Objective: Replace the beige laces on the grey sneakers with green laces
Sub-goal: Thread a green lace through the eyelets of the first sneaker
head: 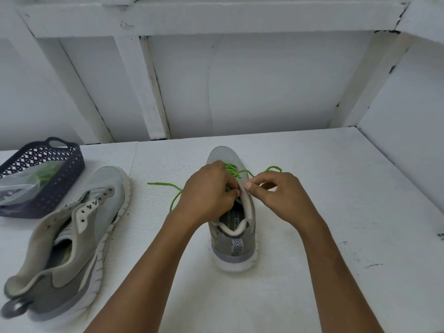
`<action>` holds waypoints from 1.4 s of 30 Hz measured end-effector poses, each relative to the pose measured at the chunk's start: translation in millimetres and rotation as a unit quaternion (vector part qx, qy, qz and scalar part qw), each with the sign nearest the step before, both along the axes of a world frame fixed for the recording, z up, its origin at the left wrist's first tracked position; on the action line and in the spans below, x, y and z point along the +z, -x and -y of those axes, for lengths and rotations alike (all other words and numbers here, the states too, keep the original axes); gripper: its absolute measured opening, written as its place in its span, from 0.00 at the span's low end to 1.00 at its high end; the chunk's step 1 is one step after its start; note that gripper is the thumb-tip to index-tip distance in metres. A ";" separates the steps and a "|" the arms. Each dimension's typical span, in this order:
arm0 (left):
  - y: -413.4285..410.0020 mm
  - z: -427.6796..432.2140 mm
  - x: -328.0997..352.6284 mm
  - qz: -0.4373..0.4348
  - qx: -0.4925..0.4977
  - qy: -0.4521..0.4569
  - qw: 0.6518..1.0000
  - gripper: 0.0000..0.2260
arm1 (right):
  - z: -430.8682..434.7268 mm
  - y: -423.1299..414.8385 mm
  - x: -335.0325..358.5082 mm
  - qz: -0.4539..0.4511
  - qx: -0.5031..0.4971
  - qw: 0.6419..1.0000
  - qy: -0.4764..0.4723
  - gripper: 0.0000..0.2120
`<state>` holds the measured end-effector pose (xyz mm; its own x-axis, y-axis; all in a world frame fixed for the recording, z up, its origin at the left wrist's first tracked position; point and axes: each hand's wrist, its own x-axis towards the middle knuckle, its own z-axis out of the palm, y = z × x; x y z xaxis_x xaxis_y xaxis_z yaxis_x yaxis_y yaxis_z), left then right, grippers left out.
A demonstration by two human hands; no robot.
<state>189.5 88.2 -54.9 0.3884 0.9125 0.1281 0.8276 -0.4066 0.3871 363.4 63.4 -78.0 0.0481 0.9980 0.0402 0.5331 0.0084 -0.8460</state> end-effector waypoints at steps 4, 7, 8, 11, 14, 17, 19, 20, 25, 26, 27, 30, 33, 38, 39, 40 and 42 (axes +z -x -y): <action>11.2 -3.7 9.6 0.148 0.041 0.070 0.986 0.08 | -0.7 2.5 0.7 -0.021 -0.030 0.999 0.034 0.18; 16.1 -5.4 16.7 0.424 0.069 0.163 0.888 0.08 | -3.9 3.5 2.4 -0.005 -0.015 0.998 0.058 0.23; 16.6 -6.0 18.6 0.509 0.062 0.189 0.838 0.10 | -4.5 3.9 1.5 -0.005 -0.010 0.998 0.061 0.22; 19.3 -3.1 29.0 0.678 0.059 0.277 0.679 0.12 | -5.2 5.1 -4.2 -0.044 -0.011 0.997 0.062 0.19; 26.5 -1.0 31.7 0.488 0.081 0.257 0.830 0.13 | -3.1 4.8 -5.9 -0.034 -0.023 0.998 0.052 0.19; 36.5 -0.8 27.9 0.016 0.023 0.152 0.988 0.10 | -2.0 2.5 -5.8 -0.005 -0.038 0.999 0.036 0.23; 45.1 0.5 34.1 -0.067 -0.017 0.119 0.990 0.08 | -0.1 2.7 -5.8 0.002 -0.047 0.998 0.030 0.26; 49.6 0.9 39.5 -0.038 -0.025 0.117 0.992 0.06 | 0.9 2.6 -6.2 0.002 -0.053 0.998 0.026 0.27; 54.7 0.4 48.5 -0.006 0.011 0.105 0.994 0.07 | 3.2 2.8 -8.3 -0.034 -0.045 0.997 0.054 0.31; 53.9 0.3 46.7 -0.069 0.013 0.113 0.991 0.09 | 3.0 2.5 -9.1 -0.038 -0.045 0.997 0.058 0.31; 54.5 0.9 44.3 -0.110 0.004 0.130 0.985 0.09 | 3.1 2.3 -9.2 -0.040 -0.047 0.996 0.058 0.32; 58.9 7.8 46.2 0.015 -0.077 0.174 0.982 0.06 | 3.4 2.5 -9.3 -0.049 -0.048 0.996 0.061 0.32; 62.6 14.6 52.2 0.350 -0.112 0.170 0.915 0.08 | 3.9 4.4 -9.5 -0.085 -0.050 0.992 0.074 0.28; 61.8 14.2 49.1 0.620 -0.061 0.279 0.731 0.10 | 7.3 8.3 -4.7 -0.107 -0.060 0.990 0.070 0.20; 59.0 14.6 46.4 0.588 -0.029 0.289 0.755 0.11 | 7.8 9.1 -3.9 -0.105 -0.063 0.990 0.068 0.18; 55.9 15.9 43.5 0.541 -0.008 0.293 0.788 0.11 | 8.1 9.5 -3.0 -0.099 -0.066 0.991 0.067 0.17; 50.9 19.3 37.7 0.447 0.009 0.293 0.845 0.11 | 7.8 10.3 -2.3 -0.083 -0.075 0.991 0.068 0.14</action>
<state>138.6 68.9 -17.1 0.3602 0.9261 -0.1127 0.1011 0.0814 0.9915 353.1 55.6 -80.3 0.1908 0.9749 -0.1149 0.3736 -0.1804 -0.9099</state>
